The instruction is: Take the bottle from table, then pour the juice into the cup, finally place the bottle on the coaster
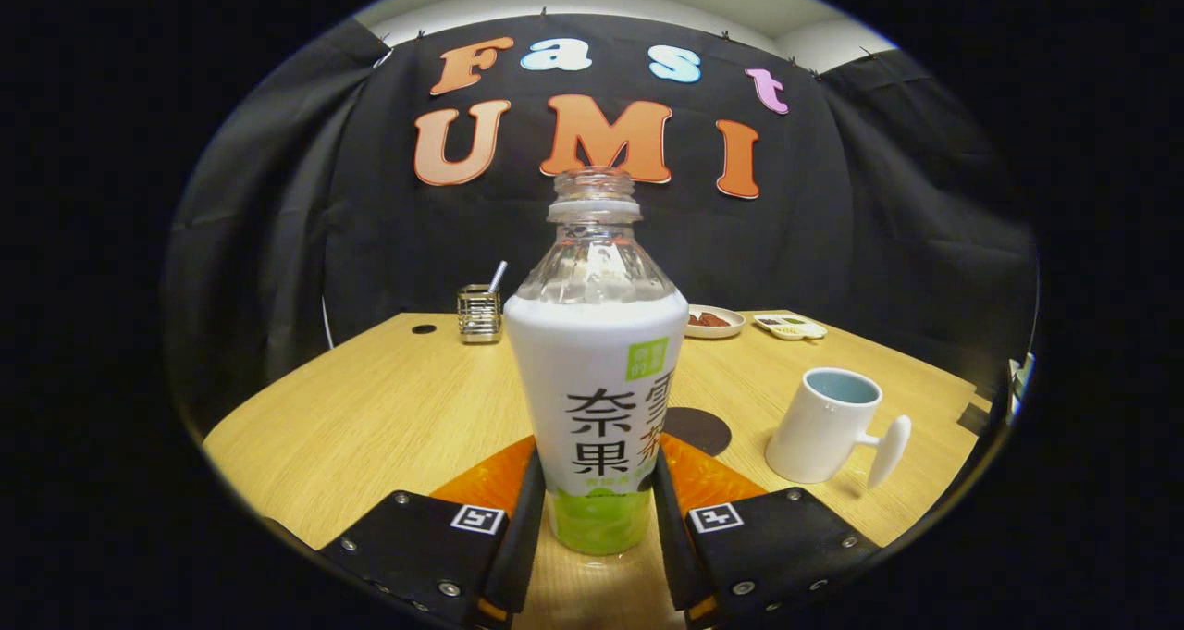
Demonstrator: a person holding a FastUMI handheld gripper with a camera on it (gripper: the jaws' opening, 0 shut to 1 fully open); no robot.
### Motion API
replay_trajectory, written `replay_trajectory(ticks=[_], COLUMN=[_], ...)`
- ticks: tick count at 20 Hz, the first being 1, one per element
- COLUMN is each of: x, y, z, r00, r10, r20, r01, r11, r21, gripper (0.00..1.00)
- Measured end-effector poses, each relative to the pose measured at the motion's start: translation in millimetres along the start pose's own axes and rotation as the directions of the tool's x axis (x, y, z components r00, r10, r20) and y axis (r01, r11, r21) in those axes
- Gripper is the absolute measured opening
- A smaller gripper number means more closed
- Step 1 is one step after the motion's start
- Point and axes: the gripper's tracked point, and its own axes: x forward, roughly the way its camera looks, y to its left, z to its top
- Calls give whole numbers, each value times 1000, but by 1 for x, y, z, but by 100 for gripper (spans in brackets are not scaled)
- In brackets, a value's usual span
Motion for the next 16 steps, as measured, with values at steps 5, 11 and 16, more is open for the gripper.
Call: replay_trajectory(ticks=[5, 11, 16], x=[6, 18, 28], y=[15, 1, -10], z=[23, 33, 40], r00=[992, 986, 981], r10=[119, 161, 171], r20=[47, 54, 89], r01=[-127, -166, -182], r11=[958, 845, 667], r21=[256, 508, 723], gripper=[58, 58, 58])
